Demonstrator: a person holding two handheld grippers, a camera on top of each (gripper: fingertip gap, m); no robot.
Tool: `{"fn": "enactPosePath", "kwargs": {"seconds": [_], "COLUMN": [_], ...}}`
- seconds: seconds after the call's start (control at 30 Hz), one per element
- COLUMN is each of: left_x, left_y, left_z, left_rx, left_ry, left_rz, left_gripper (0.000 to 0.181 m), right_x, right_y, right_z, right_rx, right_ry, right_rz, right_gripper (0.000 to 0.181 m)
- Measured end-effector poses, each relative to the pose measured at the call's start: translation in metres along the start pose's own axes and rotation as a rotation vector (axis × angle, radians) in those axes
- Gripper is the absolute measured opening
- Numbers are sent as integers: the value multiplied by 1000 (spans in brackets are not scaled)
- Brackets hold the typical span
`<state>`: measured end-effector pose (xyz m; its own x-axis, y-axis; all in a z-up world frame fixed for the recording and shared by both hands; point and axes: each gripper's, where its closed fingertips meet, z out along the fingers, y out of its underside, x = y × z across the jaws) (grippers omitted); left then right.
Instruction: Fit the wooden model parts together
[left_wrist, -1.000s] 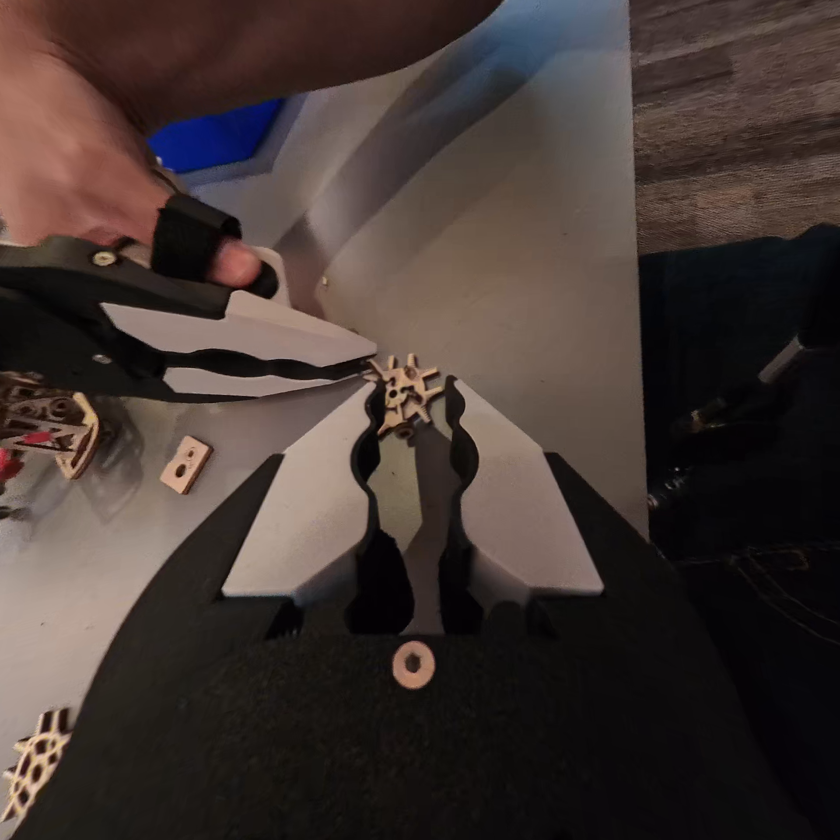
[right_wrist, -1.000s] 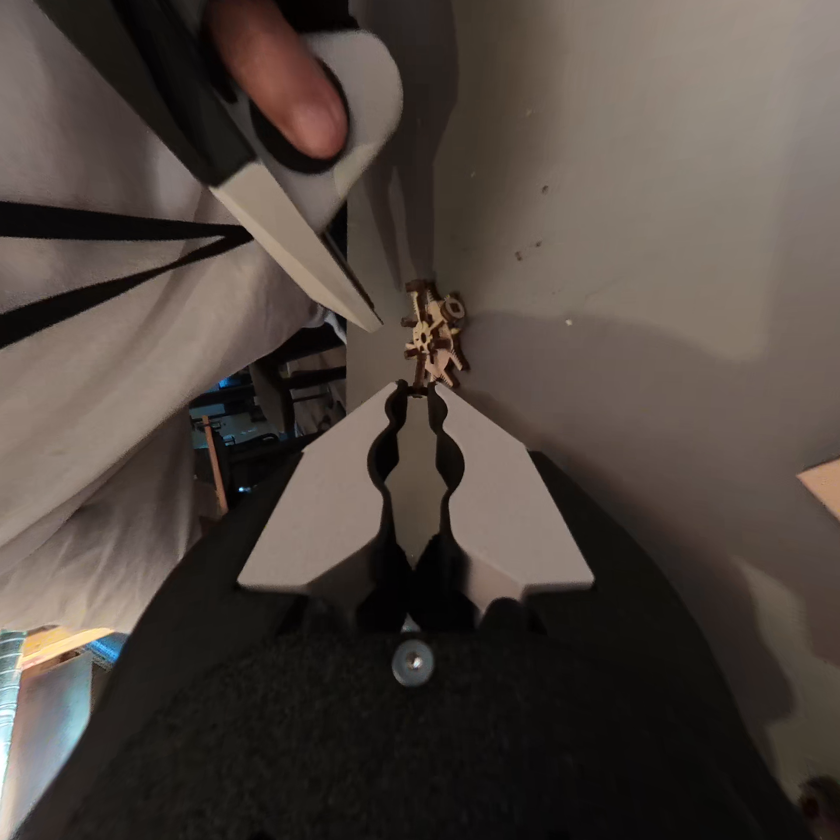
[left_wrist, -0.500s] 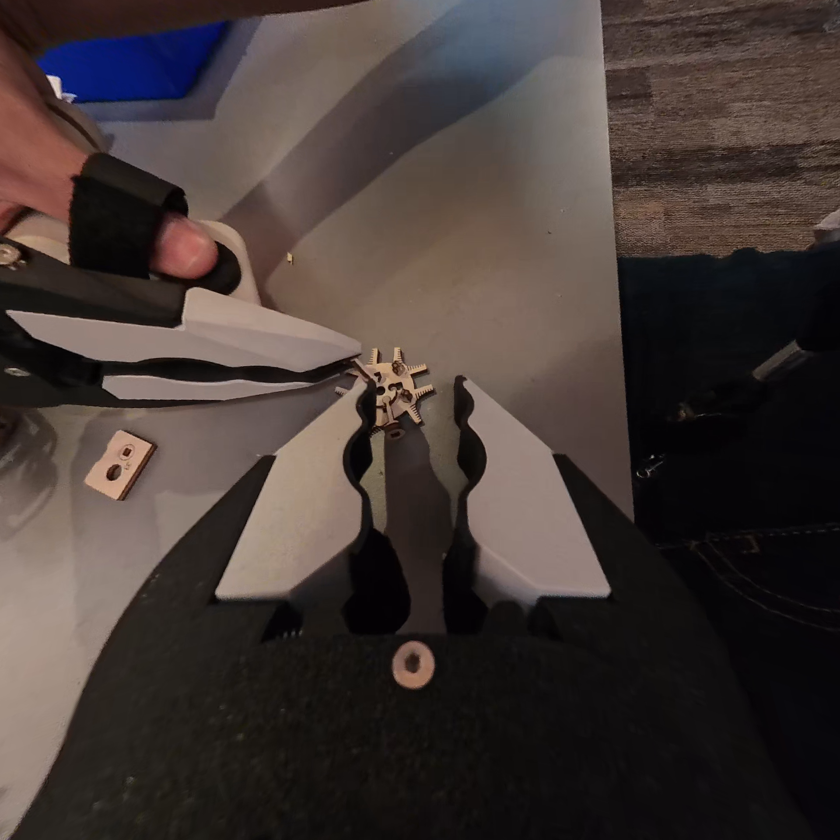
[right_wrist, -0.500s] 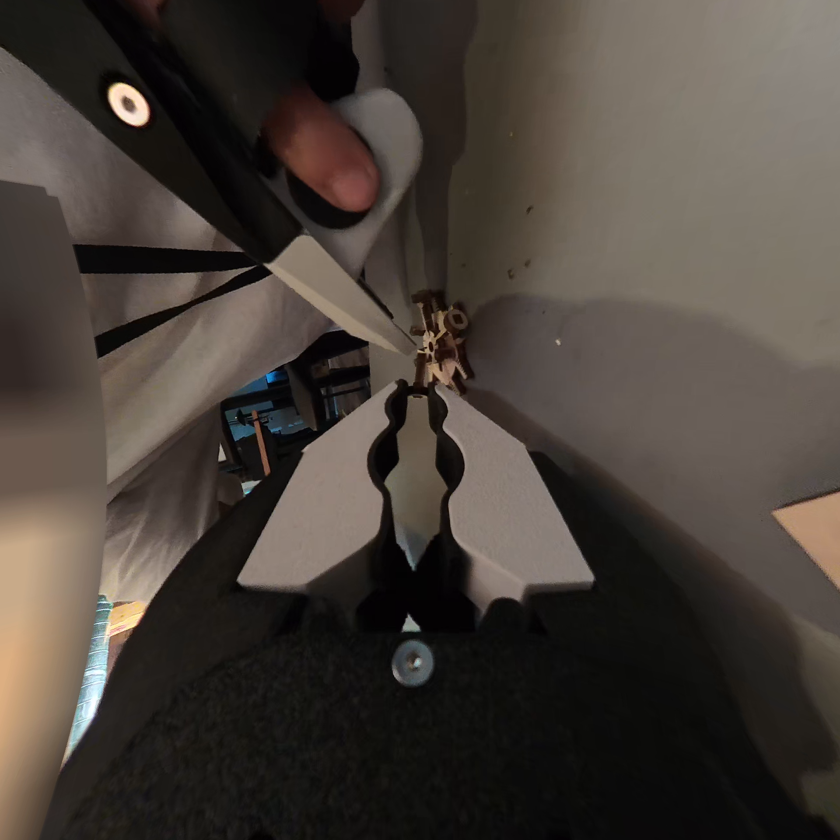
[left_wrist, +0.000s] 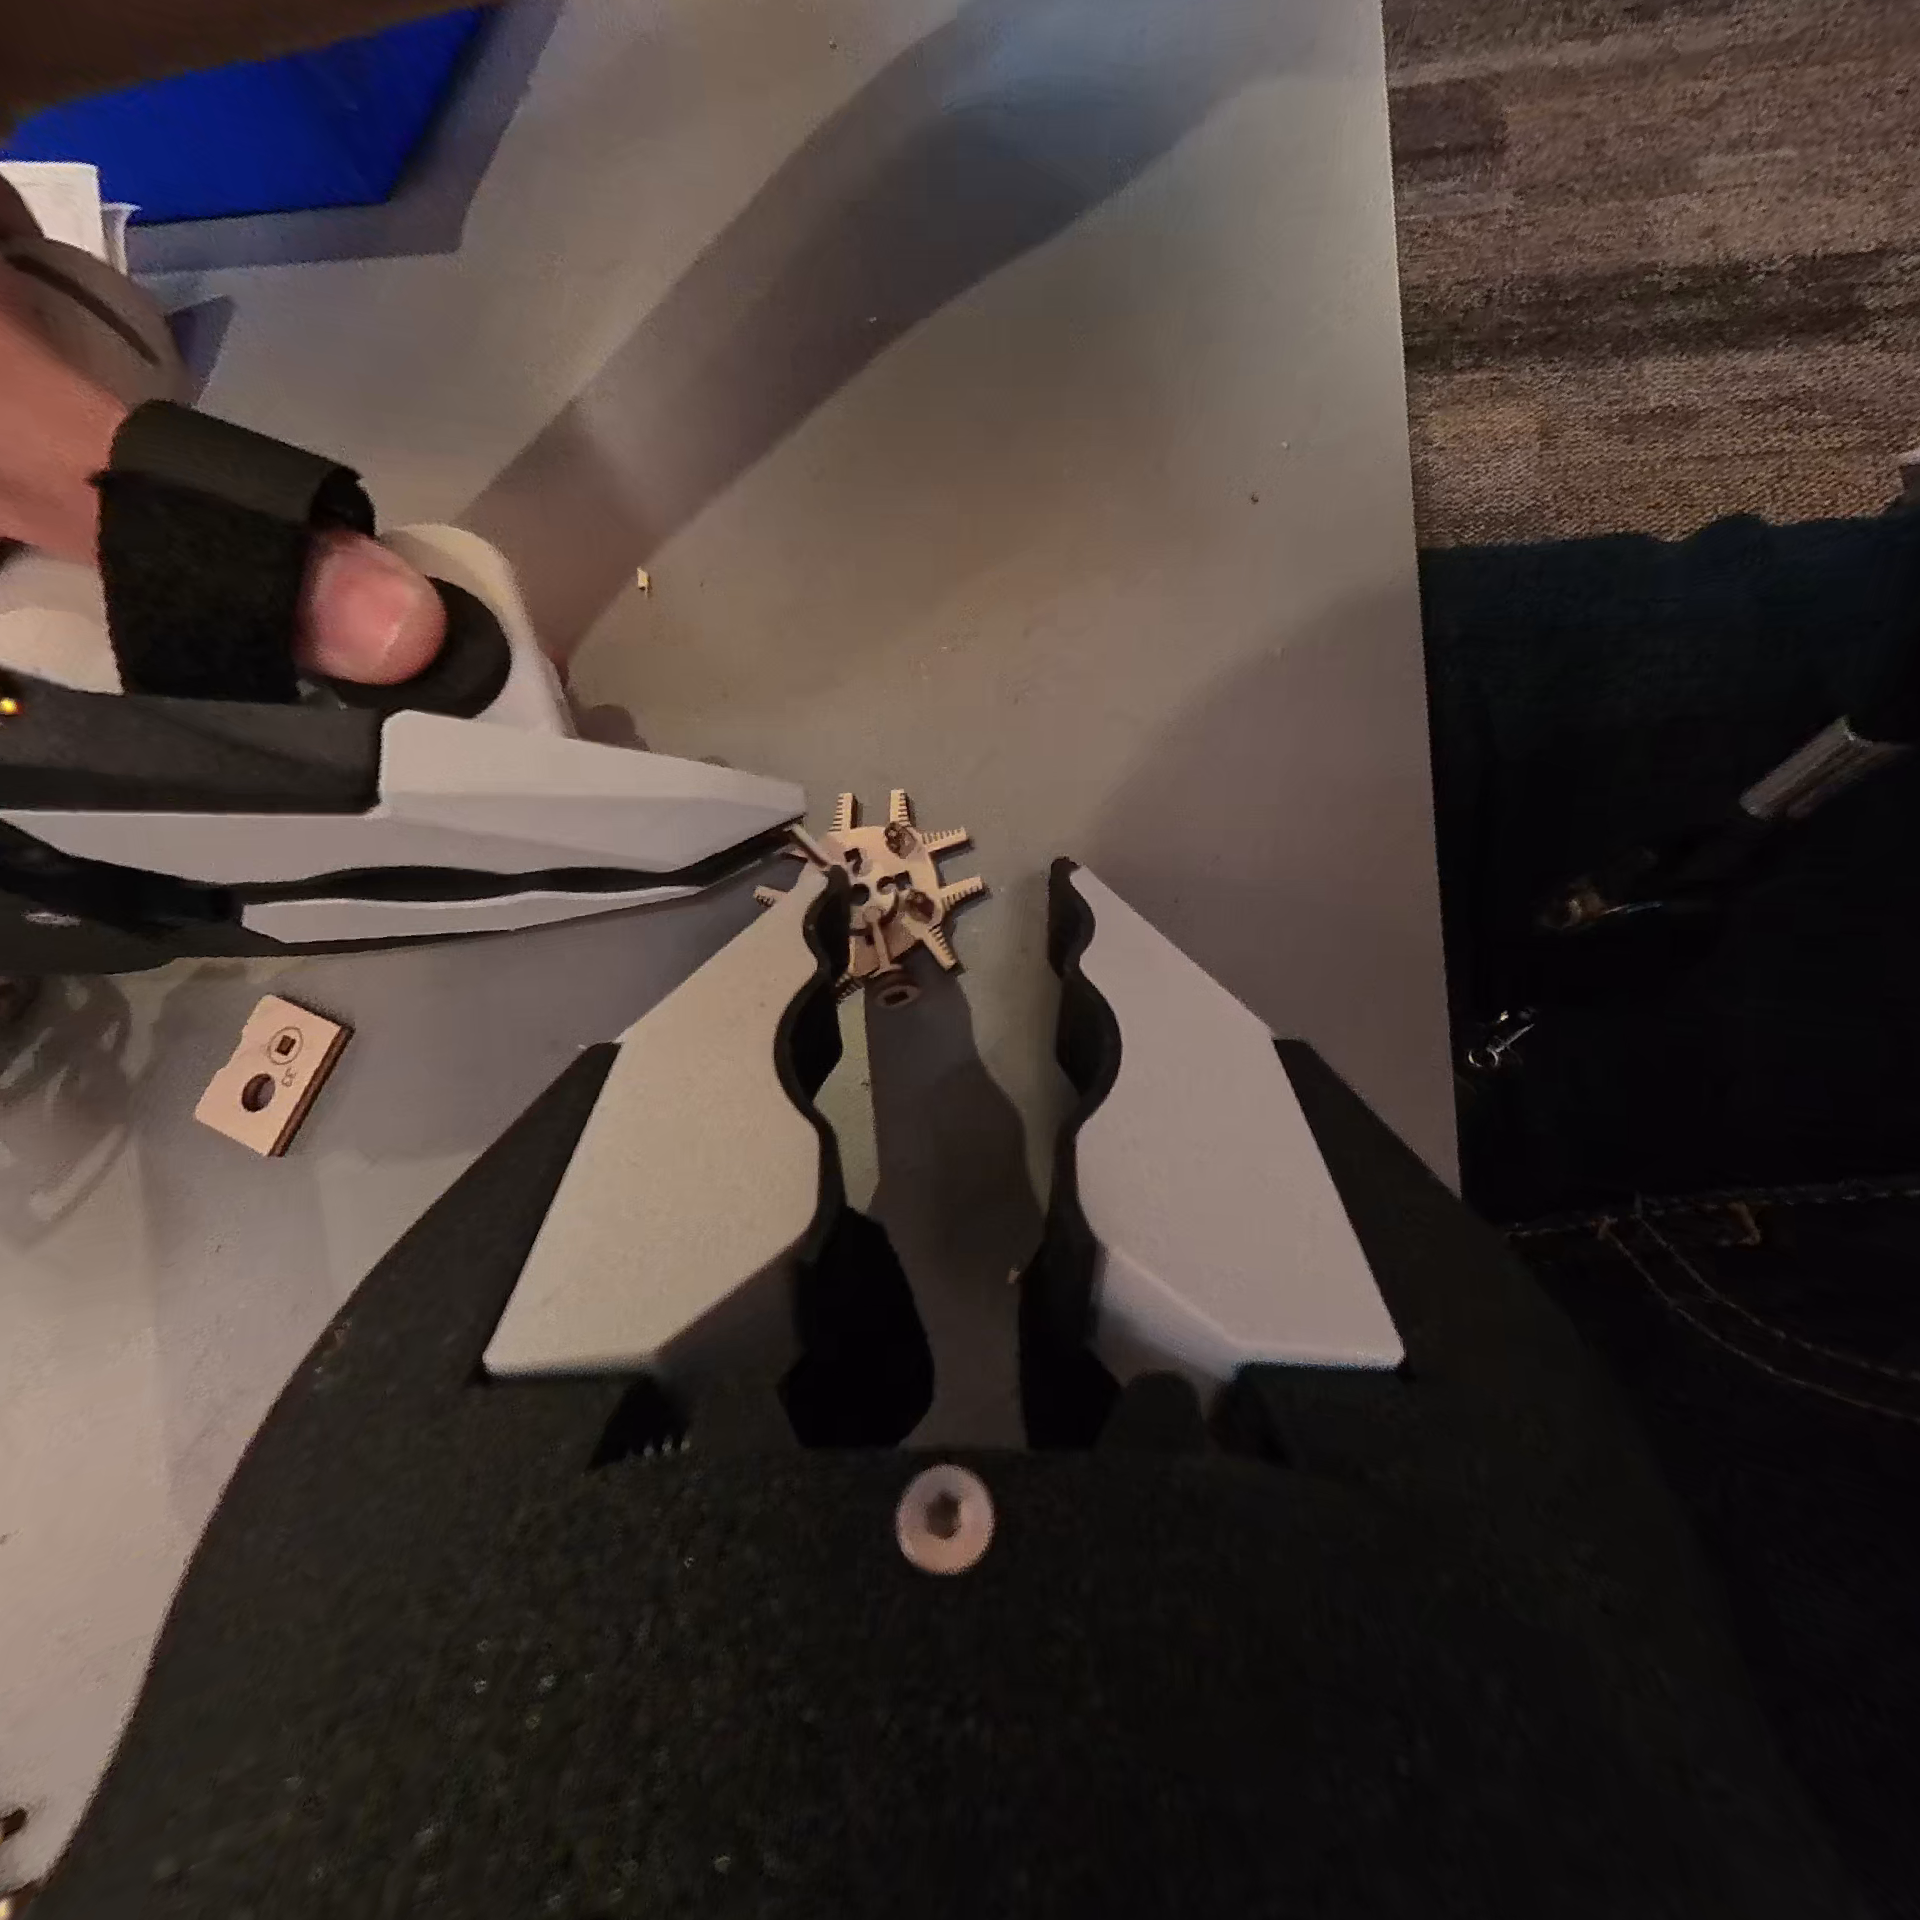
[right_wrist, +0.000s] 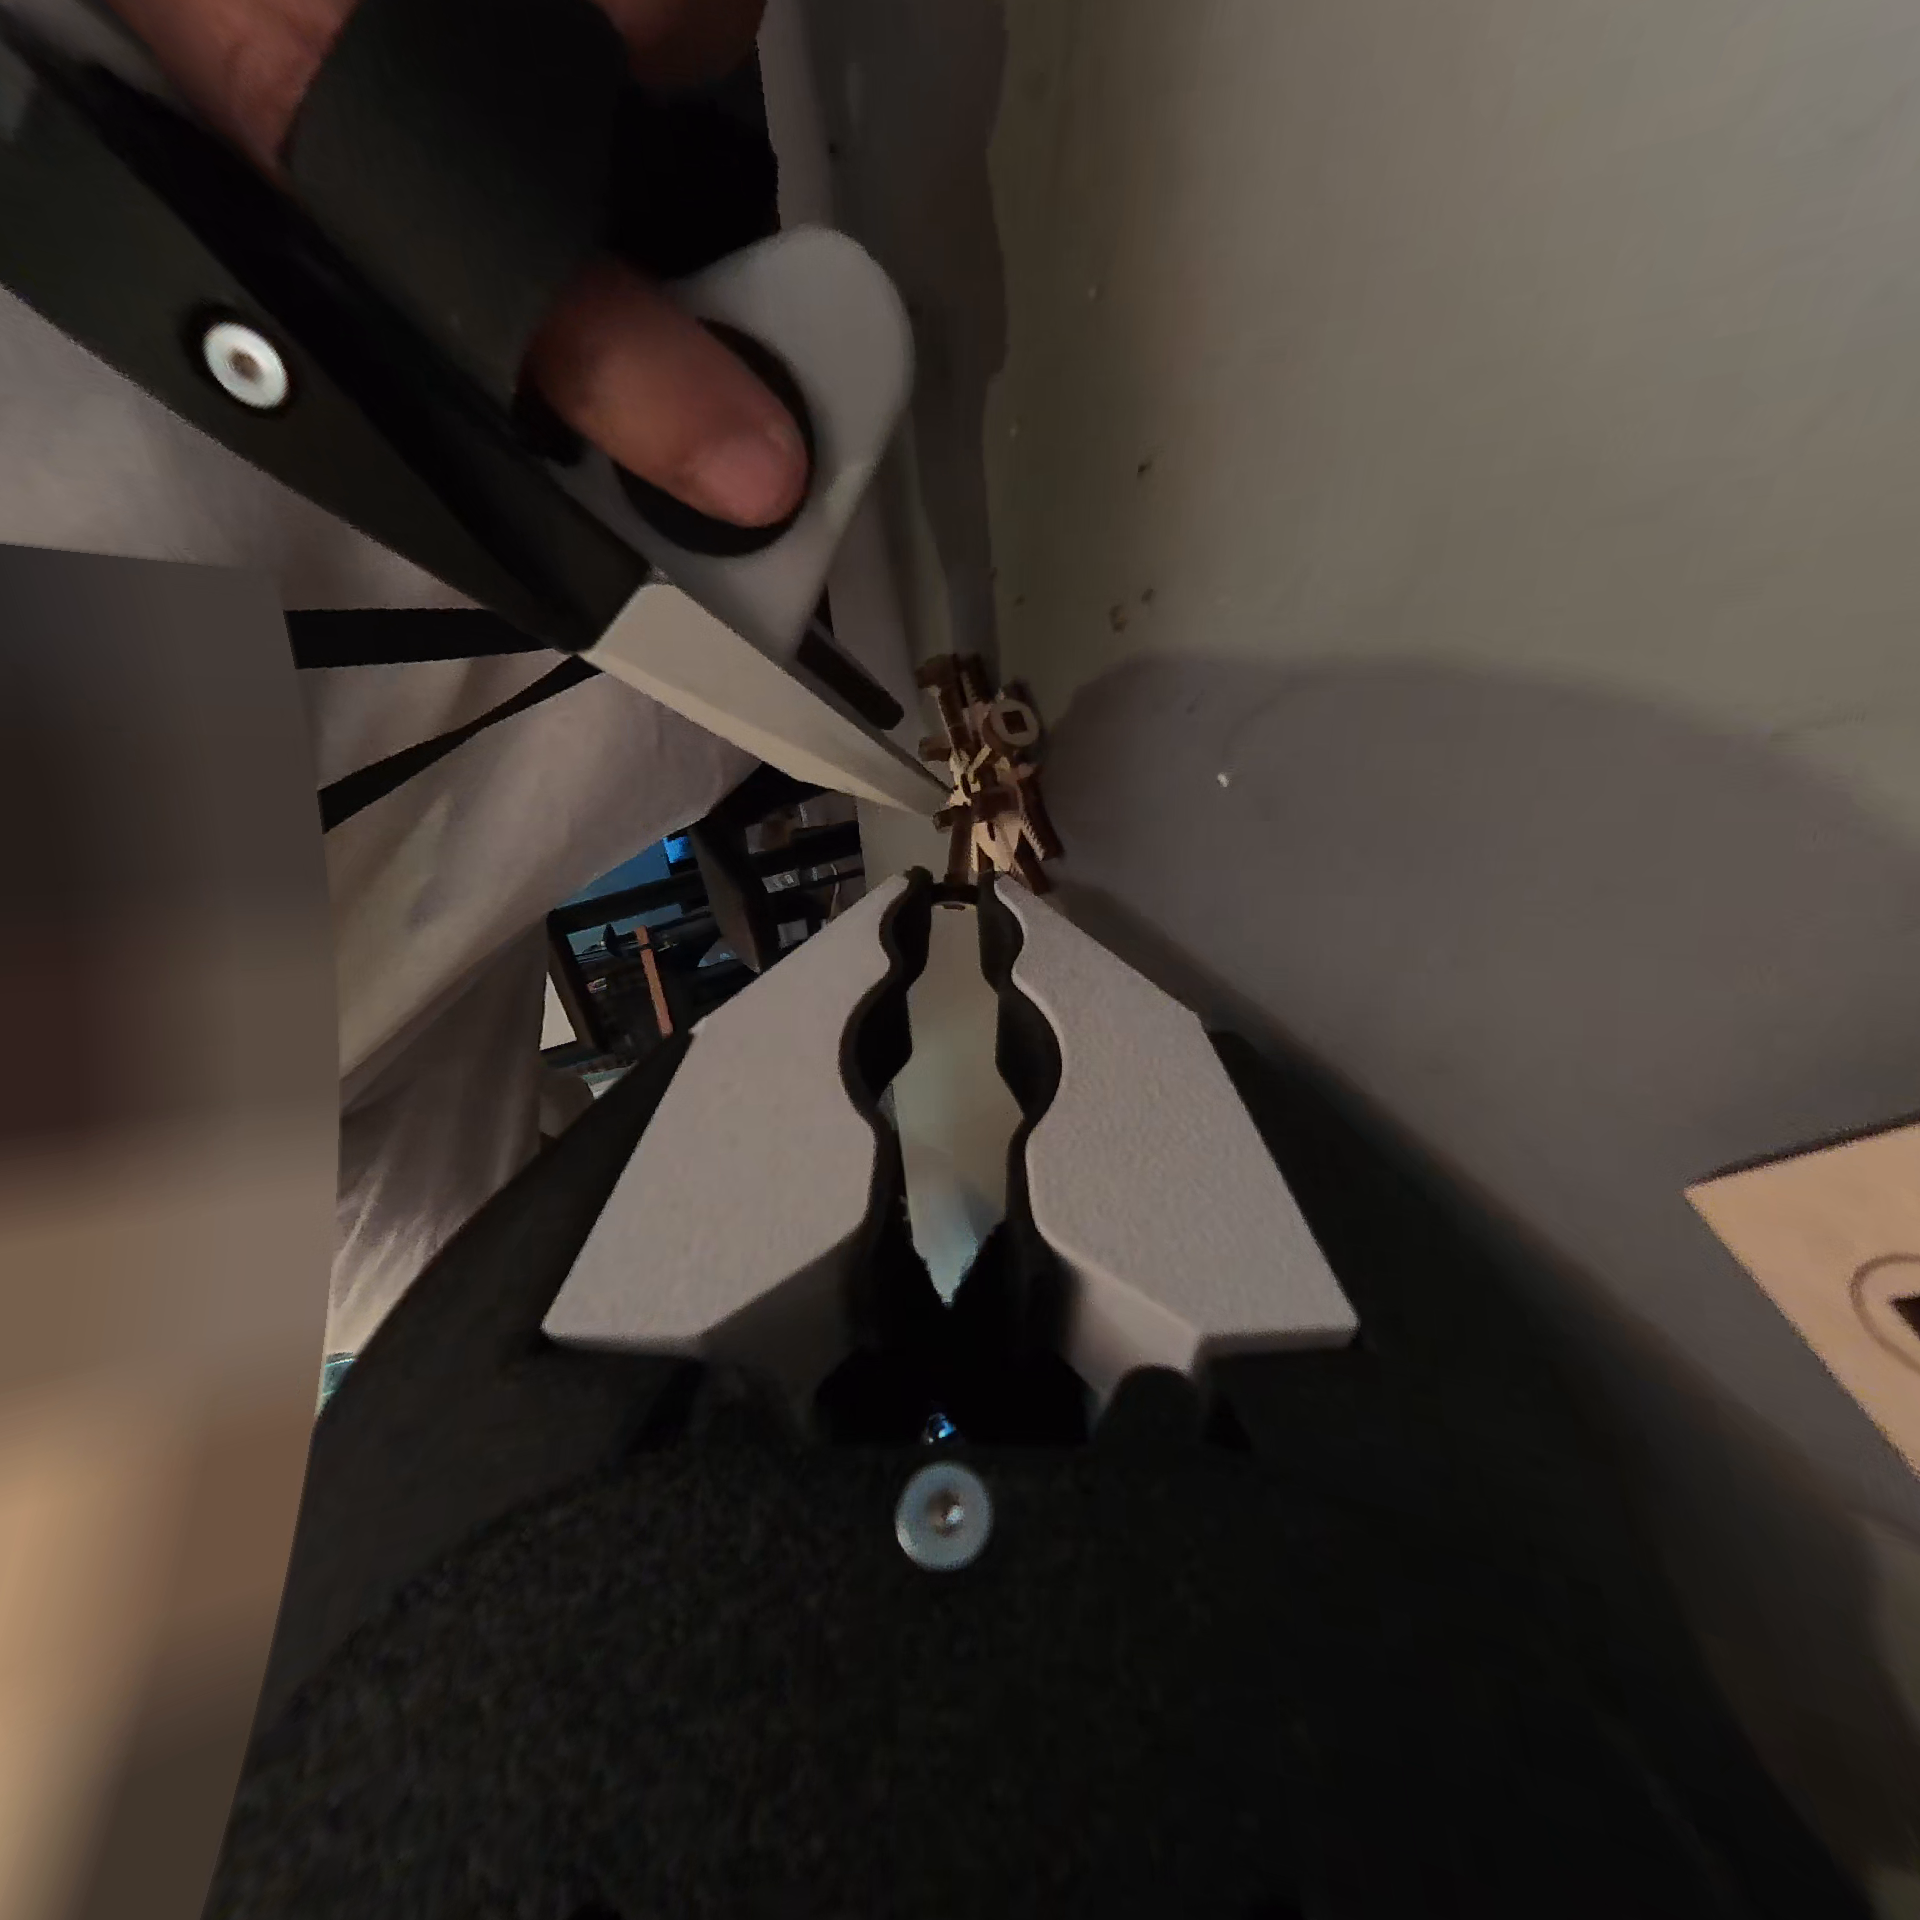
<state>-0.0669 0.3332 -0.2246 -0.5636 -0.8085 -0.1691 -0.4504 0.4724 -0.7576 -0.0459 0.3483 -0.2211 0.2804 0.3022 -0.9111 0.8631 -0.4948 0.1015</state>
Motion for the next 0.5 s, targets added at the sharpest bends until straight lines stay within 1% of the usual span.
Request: {"fn": "enactPosePath", "kwargs": {"seconds": [0.1,0.23,0.3,0.5], "left_x": [1,-3,-3,0], "left_y": [1,-1,-1,-1], "left_z": [1,-1,-1,0], "left_rx": [-12,11,12,7], "left_ry": [4,9,17,7], "left_rz": [5,-45,-53,-8], "left_gripper": [37,40,40,38], "right_x": [-1,-4,0,0], "right_y": [0,0,0,-1], "right_z": [-1,-1,0,-1], "right_rx": [1,7,-4,-6], "right_ry": [-7,-24,-7,-17], "right_rz": [-2,-6,15,21], "right_gripper": [8,8,8,8]}}
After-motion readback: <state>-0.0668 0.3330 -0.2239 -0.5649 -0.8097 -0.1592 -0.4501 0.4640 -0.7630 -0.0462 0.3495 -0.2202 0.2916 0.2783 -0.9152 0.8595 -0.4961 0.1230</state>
